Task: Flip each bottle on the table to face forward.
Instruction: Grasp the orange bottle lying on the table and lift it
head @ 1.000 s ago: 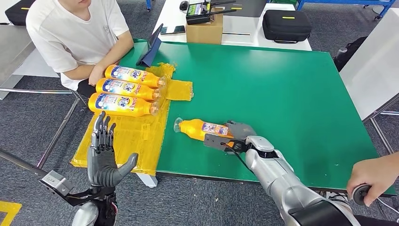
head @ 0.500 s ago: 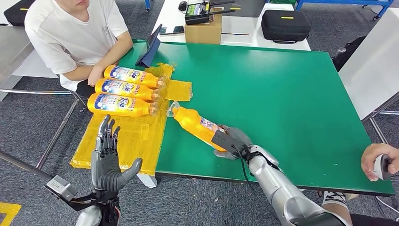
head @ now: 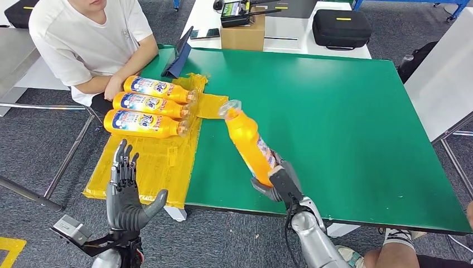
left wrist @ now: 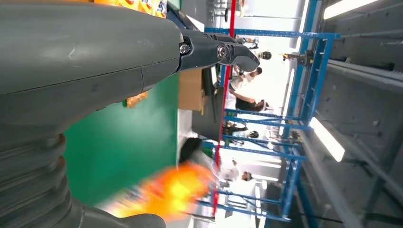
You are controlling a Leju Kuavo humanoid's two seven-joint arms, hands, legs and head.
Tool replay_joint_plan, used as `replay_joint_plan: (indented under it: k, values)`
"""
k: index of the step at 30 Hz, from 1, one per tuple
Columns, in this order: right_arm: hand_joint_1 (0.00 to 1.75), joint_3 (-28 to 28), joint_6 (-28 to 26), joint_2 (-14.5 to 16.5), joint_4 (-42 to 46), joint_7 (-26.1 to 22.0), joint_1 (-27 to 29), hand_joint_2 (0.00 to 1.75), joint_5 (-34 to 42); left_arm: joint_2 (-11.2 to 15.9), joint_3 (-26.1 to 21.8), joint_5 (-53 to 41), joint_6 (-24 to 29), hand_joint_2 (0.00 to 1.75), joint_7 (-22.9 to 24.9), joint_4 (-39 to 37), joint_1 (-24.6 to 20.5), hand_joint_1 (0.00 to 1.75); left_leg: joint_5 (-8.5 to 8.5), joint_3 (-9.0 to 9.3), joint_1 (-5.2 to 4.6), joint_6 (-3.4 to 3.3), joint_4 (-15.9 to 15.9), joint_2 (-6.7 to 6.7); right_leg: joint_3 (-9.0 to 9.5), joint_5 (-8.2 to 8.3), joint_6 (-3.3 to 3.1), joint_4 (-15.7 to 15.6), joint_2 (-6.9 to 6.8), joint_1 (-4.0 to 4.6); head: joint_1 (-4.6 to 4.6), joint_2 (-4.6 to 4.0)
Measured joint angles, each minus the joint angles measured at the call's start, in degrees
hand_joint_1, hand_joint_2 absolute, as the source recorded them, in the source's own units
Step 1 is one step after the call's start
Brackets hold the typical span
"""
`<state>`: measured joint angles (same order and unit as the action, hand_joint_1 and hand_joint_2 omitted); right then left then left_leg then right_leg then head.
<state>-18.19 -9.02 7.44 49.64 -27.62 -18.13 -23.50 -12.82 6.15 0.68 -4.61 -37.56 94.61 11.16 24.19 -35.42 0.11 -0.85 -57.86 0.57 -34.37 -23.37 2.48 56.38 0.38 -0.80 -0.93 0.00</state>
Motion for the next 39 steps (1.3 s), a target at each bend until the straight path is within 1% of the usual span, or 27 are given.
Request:
replay_joint_plan:
  k: [3,7,10,13,19,24,28,31,39]
  values:
    - [1.75,0.62,-2.95,0.95,10.45,-2.08,4.62,1.75,2.69,0.25,1.79,-3.43,1.68,1.75,0.02,0.04,0.41,0.0,0.02,-0.12,0.0,0.01,0.0,-0.02,-0.15,-0.02,-0.01,0.0,0.0,-0.01,0.02,0.0]
    - [1.75,-0.28,-4.81,2.61,21.47,-4.94,9.43,1.75,3.72,0.71,5.44,-6.9,3.56,1.75,0.11,-0.08,0.52,0.0,0.04,-0.18,-0.01,0.02,0.0,-0.04,-0.22,-0.03,-0.02,-0.02,0.0,-0.01,0.02,0.0]
    - [1.75,-2.55,-6.51,3.46,27.15,-5.8,12.54,1.75,3.1,1.13,8.34,-7.8,4.72,1.75,0.56,-0.13,0.45,0.0,0.05,-0.18,-0.01,0.01,0.0,-0.04,-0.22,-0.04,-0.02,-0.02,0.0,-0.01,0.02,-0.01]
    - [1.75,-4.54,-7.98,3.81,30.16,-5.84,14.8,1.75,2.51,1.45,10.36,-7.34,4.96,1.75,1.31,-0.13,0.15,0.0,0.05,-0.18,0.0,0.01,0.0,-0.04,-0.23,-0.04,-0.02,-0.03,0.0,-0.01,0.02,0.0]
    - [1.75,-7.97,-8.06,3.94,31.18,-6.15,16.61,1.75,0.41,2.13,13.24,-4.61,1.18,1.75,2.27,-0.13,-0.92,0.0,0.04,-0.18,-0.01,0.01,0.0,-0.04,-0.22,-0.03,-0.02,-0.02,0.0,-0.01,0.02,-0.01]
    - [1.72,-11.22,-5.03,3.9,30.43,-6.02,16.42,1.75,-1.58,3.09,15.36,-1.45,-4.66,1.75,3.11,-0.37,-1.87,0.0,0.04,-0.18,0.0,0.01,0.01,-0.04,-0.21,-0.03,-0.02,-0.02,0.0,-0.01,0.01,0.0]
    - [1.69,-15.05,-2.66,3.71,27.42,-5.63,15.25,1.75,-4.57,3.88,16.86,0.09,-8.21,1.75,3.84,-0.95,-2.68,0.0,0.04,-0.19,0.0,0.01,0.01,-0.04,-0.22,-0.04,-0.02,-0.01,0.0,-0.01,0.01,0.0]
    - [1.71,-16.95,-2.58,3.45,25.24,-5.21,14.19,1.75,-5.86,4.38,17.36,0.1,-8.85,1.75,4.1,-1.43,-3.09,0.0,0.03,-0.2,0.0,0.01,0.01,-0.03,-0.23,-0.04,-0.02,-0.02,0.0,-0.01,0.02,-0.01]
    - [1.75,-18.35,-3.18,3.35,21.12,-5.29,11.72,1.75,-5.99,4.78,17.41,0.04,-8.72,1.75,5.09,-3.68,-4.36,0.0,0.02,-0.2,-0.01,0.0,0.01,-0.04,-0.22,-0.02,-0.02,-0.01,0.0,-0.01,0.02,0.0]
